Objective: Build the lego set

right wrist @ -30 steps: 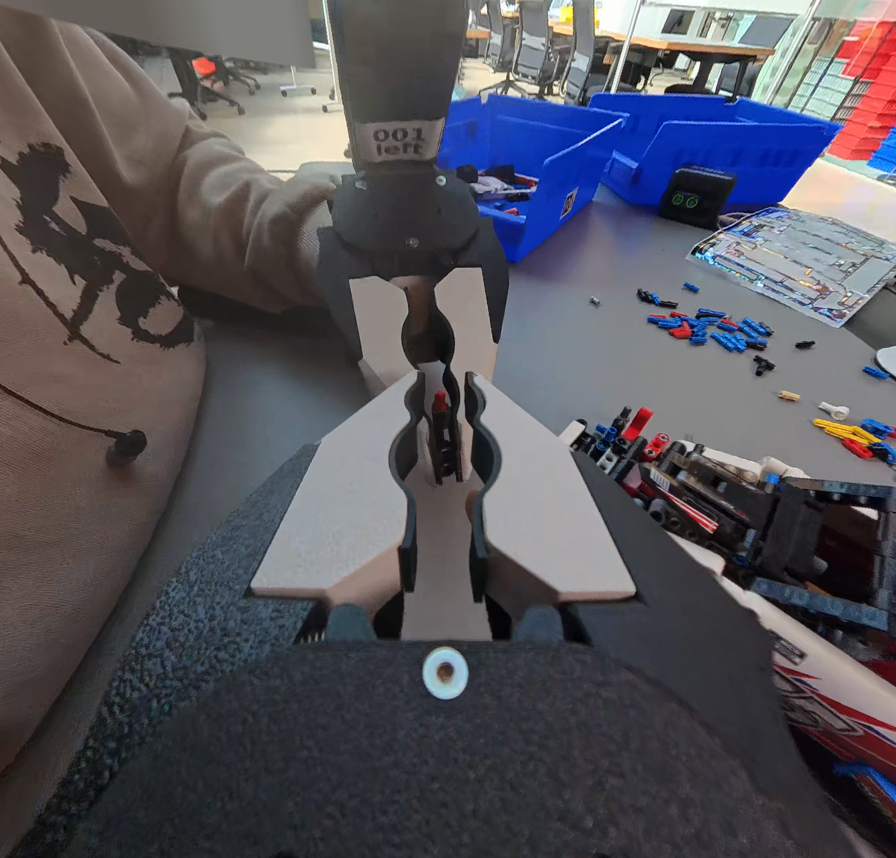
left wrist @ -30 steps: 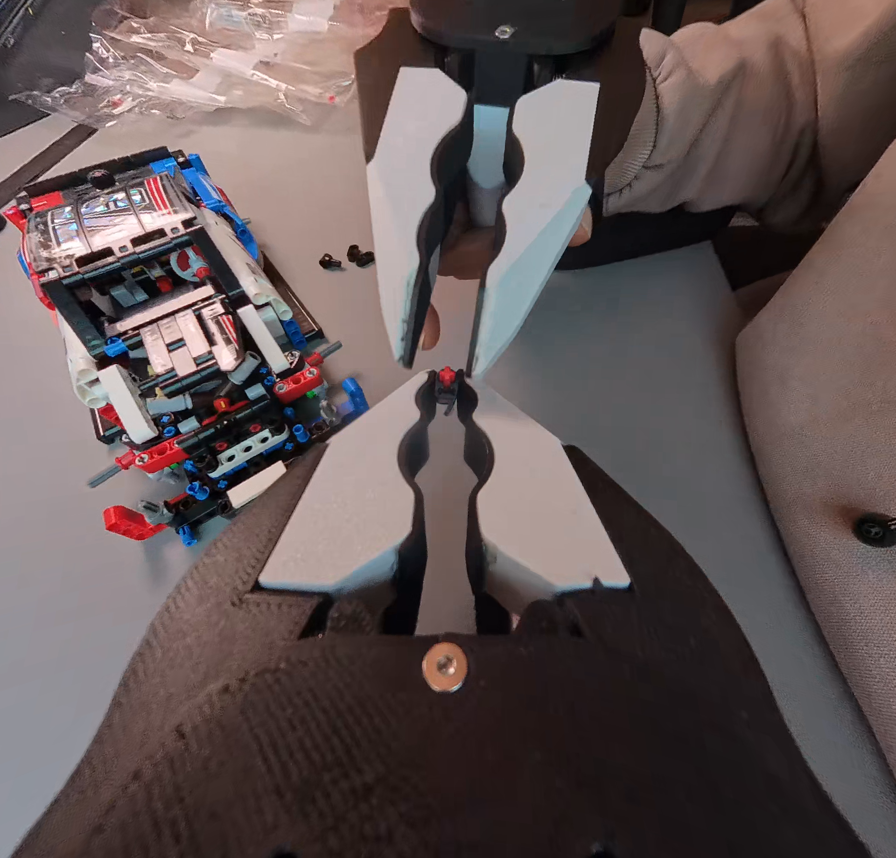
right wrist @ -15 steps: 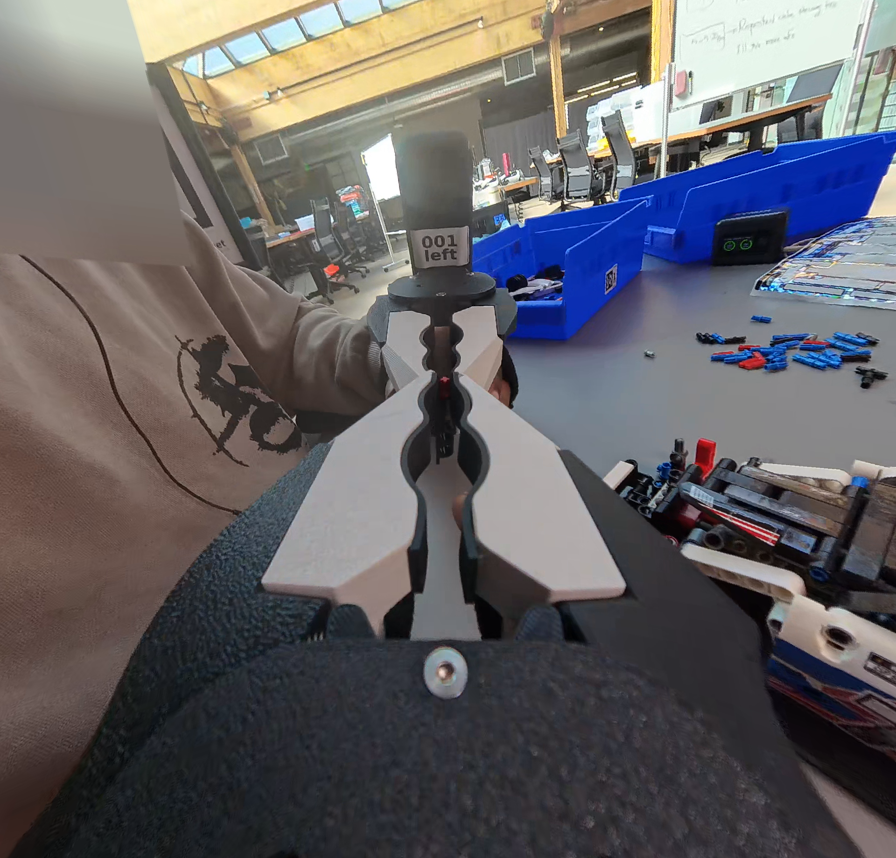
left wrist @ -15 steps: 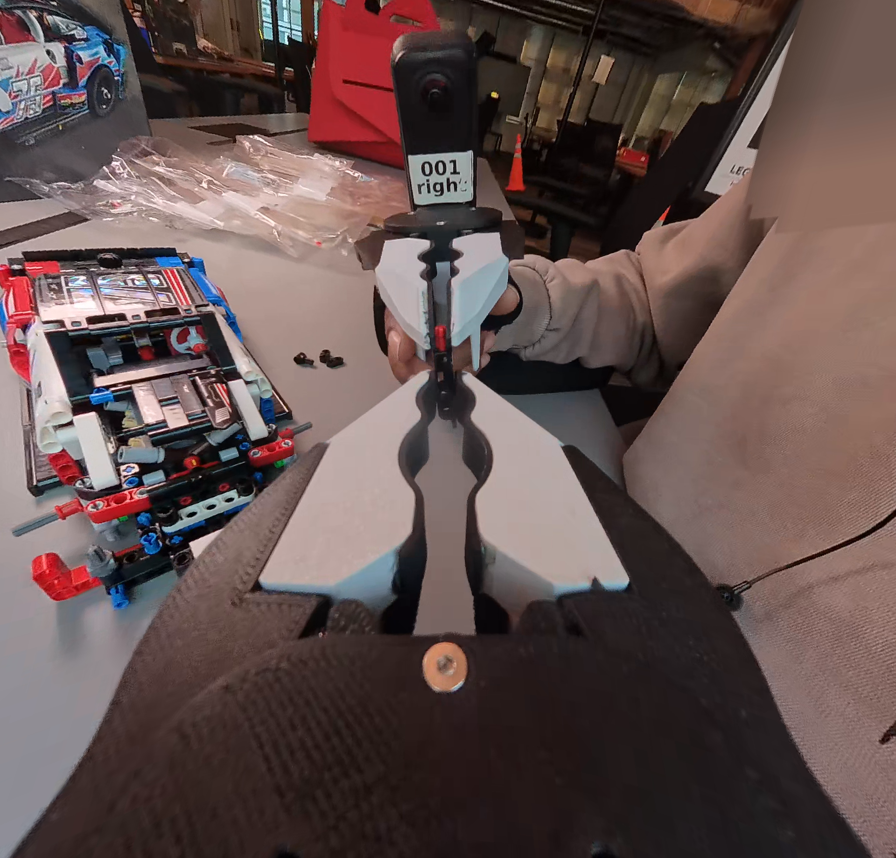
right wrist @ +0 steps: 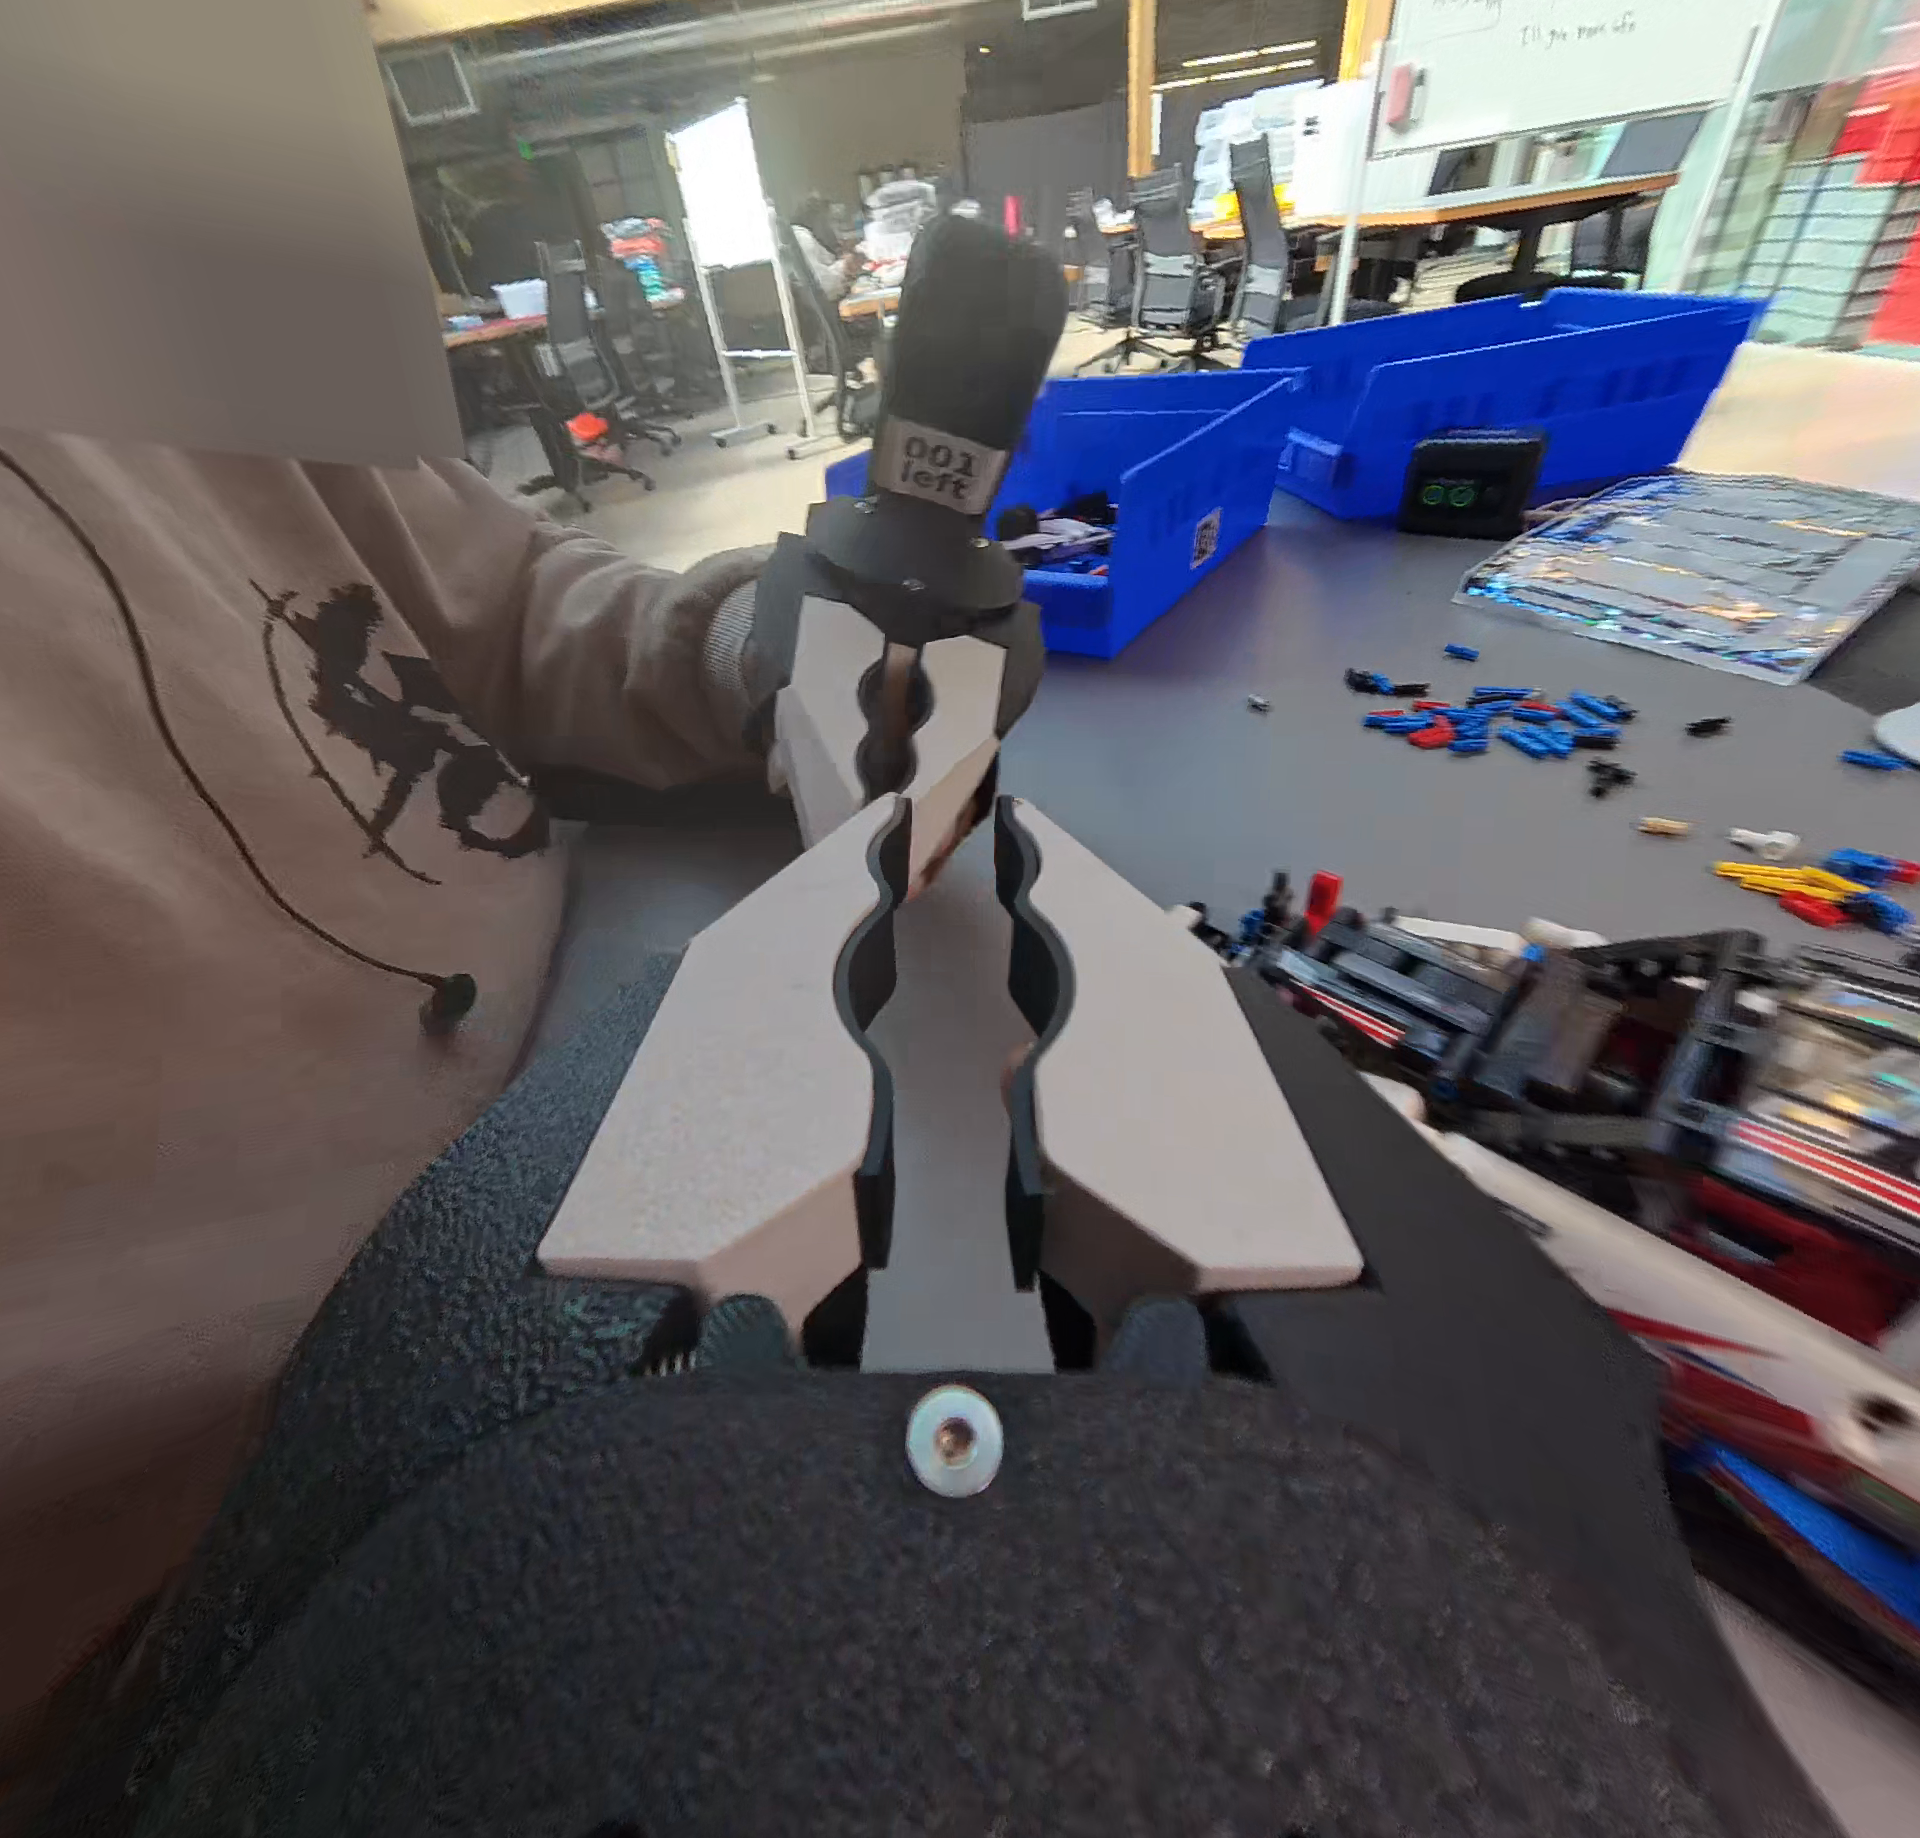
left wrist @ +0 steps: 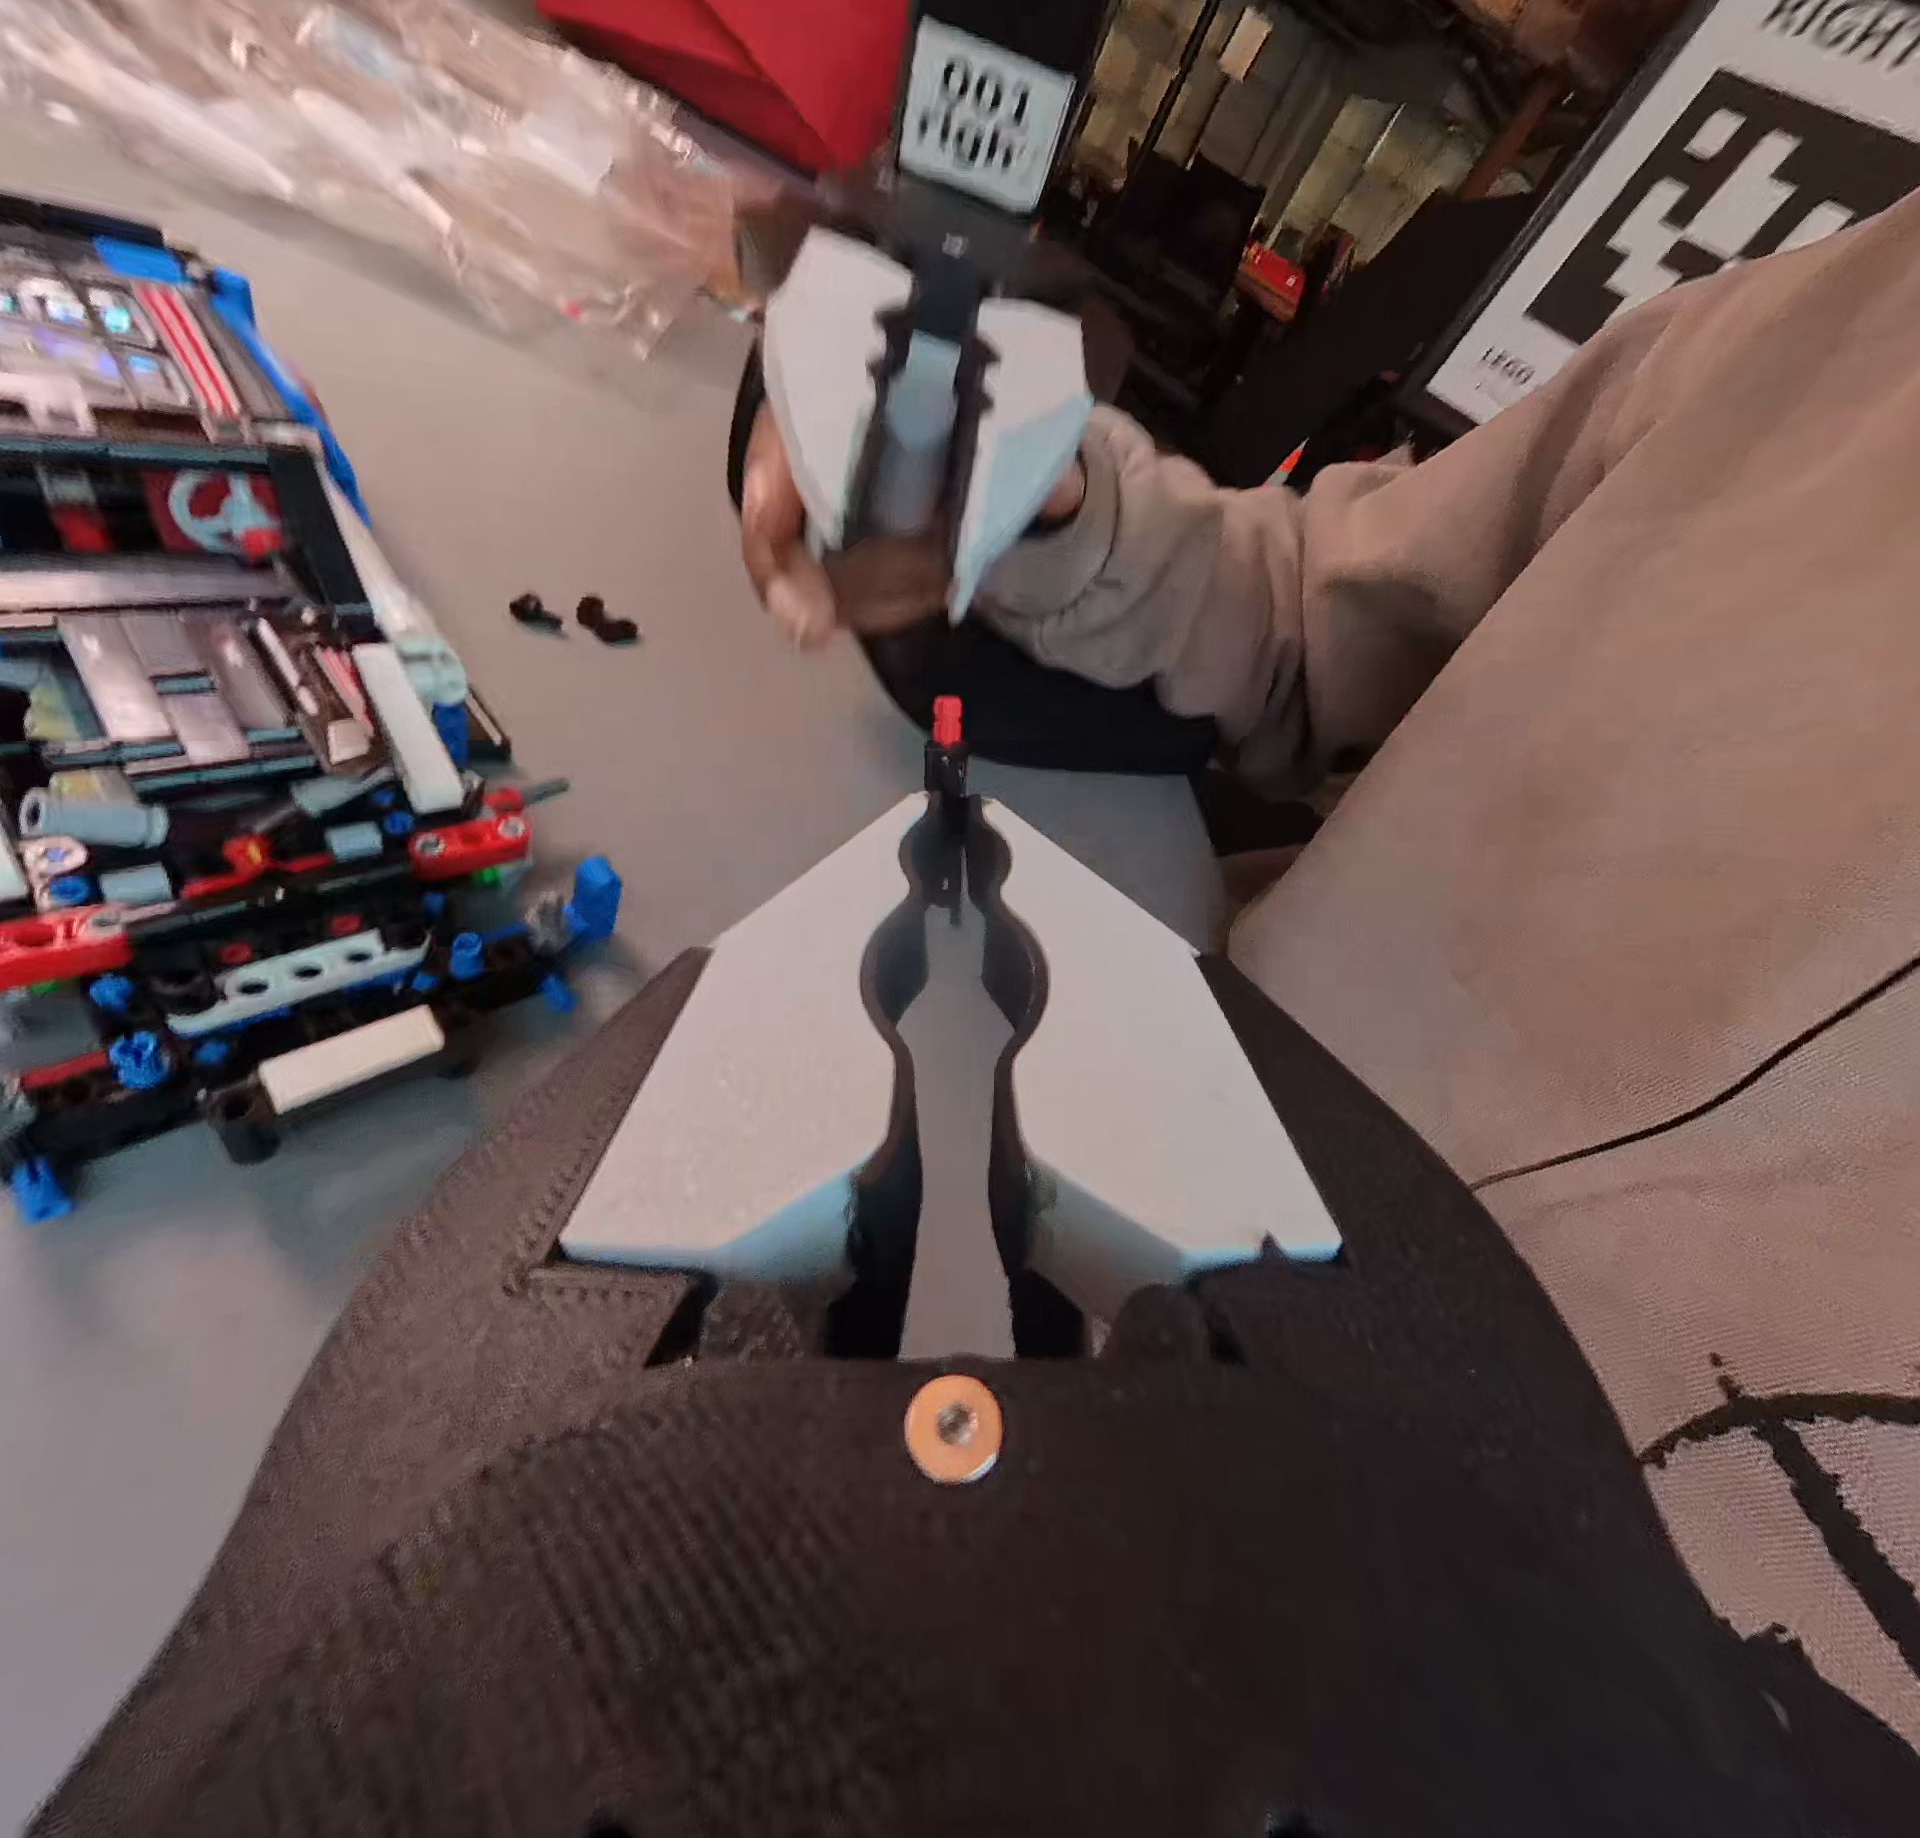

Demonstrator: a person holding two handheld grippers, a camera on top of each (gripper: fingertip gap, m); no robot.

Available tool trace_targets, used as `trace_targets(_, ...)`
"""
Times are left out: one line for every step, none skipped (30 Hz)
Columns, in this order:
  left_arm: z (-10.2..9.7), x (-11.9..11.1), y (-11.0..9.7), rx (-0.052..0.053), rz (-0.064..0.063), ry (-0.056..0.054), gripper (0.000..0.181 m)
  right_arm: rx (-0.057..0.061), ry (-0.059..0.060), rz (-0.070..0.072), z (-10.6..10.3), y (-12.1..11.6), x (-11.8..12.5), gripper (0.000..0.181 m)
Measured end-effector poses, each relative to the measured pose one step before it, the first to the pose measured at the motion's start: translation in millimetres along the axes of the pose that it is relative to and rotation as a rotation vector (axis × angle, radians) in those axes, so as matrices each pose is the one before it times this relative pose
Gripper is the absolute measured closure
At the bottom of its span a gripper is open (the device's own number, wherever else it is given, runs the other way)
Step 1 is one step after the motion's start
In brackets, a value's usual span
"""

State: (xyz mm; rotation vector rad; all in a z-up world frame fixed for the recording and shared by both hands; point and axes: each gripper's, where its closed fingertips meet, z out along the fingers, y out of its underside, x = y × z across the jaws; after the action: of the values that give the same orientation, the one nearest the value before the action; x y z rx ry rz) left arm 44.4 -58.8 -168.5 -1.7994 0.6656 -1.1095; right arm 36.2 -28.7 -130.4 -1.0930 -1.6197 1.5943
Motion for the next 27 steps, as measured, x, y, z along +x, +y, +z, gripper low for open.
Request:
trace_targets(0.67,-5.84,12.24,-0.0572,-0.0169,-0.0205,0.180,-0.0320,0.0412,-0.0152,-14.61,0.54,12.38,0.169)
trace_targets(1.28,-3.28,10.27,-0.0442,-0.0248,-0.0026,0.180,-0.0701,0.0521,-0.0131,-14.29,8.66,14.85,0.171)
trace_targets(1.30,-2.55,4.70,-0.0149,-0.0286,0.0004,0.180,-0.0795,0.0710,-0.0163,-12.35,14.03,17.05,0.173)
trace_targets(1.33,-0.51,2.43,-0.0115,-0.0253,0.0112,0.180,-0.0870,0.0616,-0.0163,-8.97,18.41,14.42,0.174)
trace_targets(1.27,-1.25,1.32,-0.0093,-0.0153,0.0032,0.180,-0.0953,0.0350,-0.0077,-5.35,20.70,8.85,0.174)
trace_targets(0.78,-1.42,0.30,-0.0012,-0.0065,-0.0018,0.180,-0.0669,0.0161,0.0060,-2.33,16.26,4.71,0.174)
trace_targets(0.78,0.00,0.69,-0.0015,-0.0082,0.0075,0.180,-0.0407,0.0291,0.0020,-1.19,10.96,5.91,0.175)
trace_targets(0.52,-0.48,0.73,0.0001,-0.0134,0.0056,0.180,-0.0415,0.0377,0.0008,-1.36,9.30,7.12,0.175)
trace_targets(0.42,-1.56,0.83,0.0016,-0.0117,-0.0026,0.180,-0.0543,0.0194,0.0047,-1.30,9.72,4.70,0.175)
trace_targets(0.31,-0.53,0.84,-0.0002,-0.0075,0.0026,0.180,-0.0404,0.0084,0.0086,-1.38,7.21,3.30,0.174)
trace_targets(0.06,-0.75,-0.06,0.0038,-0.0060,-0.0005,0.180,-0.0276,-0.0175,0.0228,-0.86,5.27,-0.43,0.172)
trace_targets(-0.18,-0.97,-0.61,0.0058,-0.0029,-0.0041,0.180,-0.0319,-0.0285,0.0293,0.12,5.26,-2.39,0.171)
trace_targets(-0.23,-0.79,-0.17,0.0025,-0.0015,-0.0027,0.180,-0.0284,-0.0015,0.0164,1.34,4.21,0.53,0.170)
trace_targets(-0.20,-1.30,-0.19,0.0017,-0.0017,-0.0067,0.180,-0.0318,0.0011,0.0027,2.42,4.33,-0.76,0.169)
trace_targets(-0.07,-1.21,-0.16,0.0025,-0.0016,-0.0052,0.180,-0.0363,0.0014,-0.0021,2.88,4.26,-1.24,0.167)
trace_targets(0.08,-0.14,0.18,0.0007,-0.0044,0.0017,0.180,-0.0204,0.0142,-0.0021,2.55,1.40,1.00,0.165)
trace_targets(0.23,-0.39,0.16,0.0010,-0.0060,0.0008,0.180,-0.0089,0.0020,0.0004,1.27,-0.75,-0.68,0.165)
trace_targets(0.33,-0.68,0.50,-0.0015,-0.0049,-0.0017,0.180,-0.0090,-0.0016,0.0010,0.83,-1.05,-0.94,0.165)
trace_targets(0.61,-0.40,1.17,-0.0064,-0.0011,-0.0014,0.180,-0.0135,0.0050,-0.0018,1.64,-0.27,0.28,0.165)
trace_targets(0.55,-0.50,0.99,-0.0049,0.0003,-0.0037,0.180,-0.0229,0.0033,-0.0028,2.18,0.82,0.24,0.165)
trace_targets(0.57,-0.19,0.49,-0.0025,0.0006,-0.0018,0.180,-0.0134,0.0042,-0.0025,1.47,-0.95,0.25,0.167)
trace_targets(0.42,0.35,0.18,-0.0005,0.0019,0.0005,0.180,-0.0103,-0.0034,0.0033,1.17,-1.42,-0.76,0.167)
trace_targets(0.09,-0.23,-0.27,0.0017,0.0019,-0.0040,0.180,-0.0090,-0.0036,0.0049,1.02,-1.15,-0.86,0.169)
trace_targets(-0.07,-0.55,0.00,0.0003,0.0028,-0.0051,0.180,-0.0081,0.0047,-0.0001,0.88,-0.83,0.47,0.175)
trace_targets(-0.21,-0.20,0.13,-0.0012,0.0035,-0.0027,0.180,-0.0064,0.0016,-0.0026,0.59,-0.66,-0.06,0.175)
trace_targets(-0.41,-0.28,-0.32,0.0024,0.0033,-0.0033,0.180,-0.0072,-0.0035,-0.0066,0.12,-0.30,-0.96,0.175)
trace_targets(-0.41,0.17,-0.24,0.0006,0.0060,-0.0015,0.180,-0.0030,-0.0144,-0.0210,0.29,-0.49,-3.01,0.176)
